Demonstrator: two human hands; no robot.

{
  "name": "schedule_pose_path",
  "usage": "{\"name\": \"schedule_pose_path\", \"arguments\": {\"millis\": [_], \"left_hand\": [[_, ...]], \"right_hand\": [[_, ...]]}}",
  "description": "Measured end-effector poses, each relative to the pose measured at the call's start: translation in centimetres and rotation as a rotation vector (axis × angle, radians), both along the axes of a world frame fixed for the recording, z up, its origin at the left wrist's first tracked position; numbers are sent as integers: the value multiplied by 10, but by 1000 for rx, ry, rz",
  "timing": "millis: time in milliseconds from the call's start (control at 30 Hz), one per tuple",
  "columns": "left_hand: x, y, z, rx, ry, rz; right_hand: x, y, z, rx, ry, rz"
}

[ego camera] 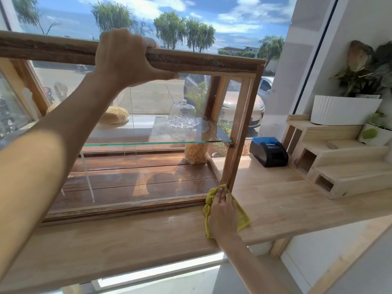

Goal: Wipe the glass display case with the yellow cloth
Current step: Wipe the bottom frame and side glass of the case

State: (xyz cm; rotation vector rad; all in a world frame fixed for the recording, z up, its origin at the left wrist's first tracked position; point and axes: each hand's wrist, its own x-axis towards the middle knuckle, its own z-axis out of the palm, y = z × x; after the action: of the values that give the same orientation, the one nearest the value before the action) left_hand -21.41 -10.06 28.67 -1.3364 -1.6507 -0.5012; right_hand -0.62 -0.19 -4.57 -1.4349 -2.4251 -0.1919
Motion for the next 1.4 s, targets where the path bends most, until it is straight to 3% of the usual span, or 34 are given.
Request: {"name": "schedule_pose_path", "arguments": {"millis": [333, 467, 567, 633, 767, 867, 967, 1100, 1400], "left_hand": [[2, -1, -1, 15, 4, 12], [3, -1, -1, 17, -17, 6], [3, -2, 0, 12, -14, 8], [4, -3, 0, 10, -21, 9], [5, -2, -1, 19, -31, -1], [4, -2, -1, 23, -32, 3], [5, -3, 0, 20, -38, -1], [7, -3, 1, 12, -65, -9], [3, -2, 0, 21, -43, 22]], "right_hand": [[10, 1, 10, 10, -53, 91], [19, 6, 42, -161, -86, 146], [34, 8, 66, -382, 227, 113], [37, 4, 77, -365, 536, 94], [30, -6, 111, 105, 954, 85], [17, 2, 141, 396, 1105, 211], [-1, 26, 145, 457, 972, 369], [-10, 56, 99, 480, 731, 536], [22, 45, -3, 319, 482, 534]]}}
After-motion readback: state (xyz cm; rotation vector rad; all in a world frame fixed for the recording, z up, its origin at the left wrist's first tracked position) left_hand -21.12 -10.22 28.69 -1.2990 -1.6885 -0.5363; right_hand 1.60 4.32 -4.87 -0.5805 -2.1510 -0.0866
